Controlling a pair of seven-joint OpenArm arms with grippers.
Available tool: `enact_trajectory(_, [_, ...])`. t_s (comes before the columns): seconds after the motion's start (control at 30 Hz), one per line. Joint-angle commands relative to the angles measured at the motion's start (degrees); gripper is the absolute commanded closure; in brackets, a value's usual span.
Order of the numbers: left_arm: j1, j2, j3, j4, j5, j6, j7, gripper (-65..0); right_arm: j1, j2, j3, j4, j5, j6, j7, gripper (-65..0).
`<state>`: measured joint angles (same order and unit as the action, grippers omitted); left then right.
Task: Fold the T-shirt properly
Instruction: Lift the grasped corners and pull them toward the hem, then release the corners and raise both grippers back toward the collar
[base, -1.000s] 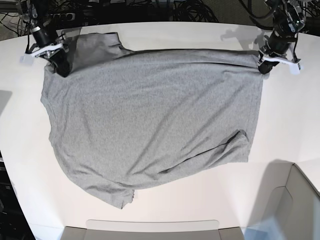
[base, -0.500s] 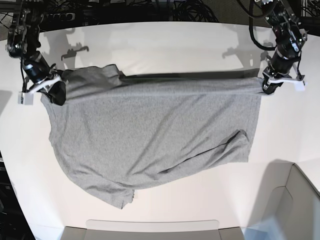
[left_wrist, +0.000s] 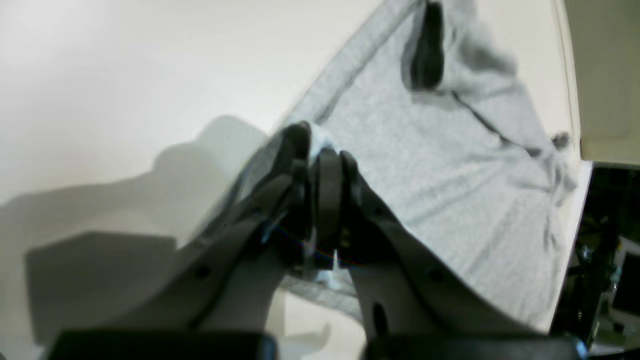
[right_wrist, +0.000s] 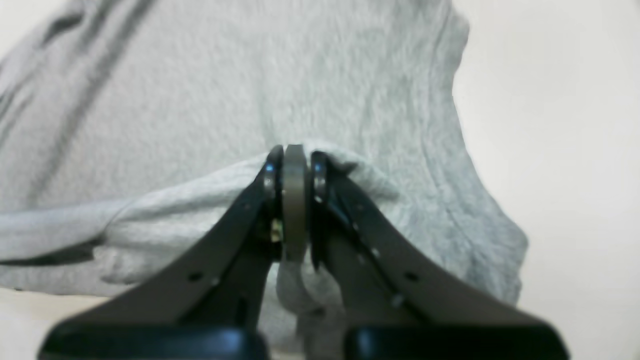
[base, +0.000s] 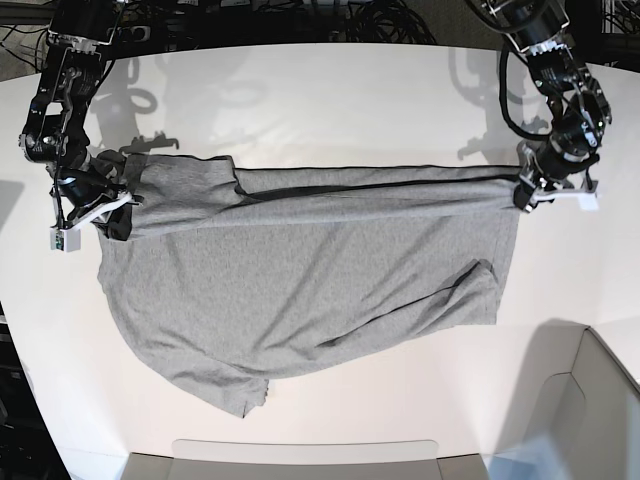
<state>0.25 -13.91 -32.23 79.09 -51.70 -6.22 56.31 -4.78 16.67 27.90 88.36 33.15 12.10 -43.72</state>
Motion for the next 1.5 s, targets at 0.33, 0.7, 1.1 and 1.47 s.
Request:
enact_trajectory(0.33, [-6.6,-1.7,2.3,-3.6,0.8,-0.3,-1.7,0.0,7.9,1.1,-3.1,-6.3,-7.3,0.7,1.8,0.0])
enact_trajectory(0.7, [-12.2,-1.7,3.3,-10.8,8.3,-0.4,-4.8,0.0,16.0,1.2,-6.2,-14.7,-9.5,0.6,2.0,0.0])
enact_trajectory(1.1, [-13.0,-1.7,3.7,-11.6,8.4,-0.4,-7.2,0.0,22.2,0.8,-7.5,-23.0,-15.4,0.6,6.1,-1.3])
enact_trajectory(1.47, [-12.4,-1.7,3.2,-5.2,8.4,-0.4,-7.0,-21.0,21.1,0.4,-7.3,-16.0,-15.0,0.7,6.4,-26.5])
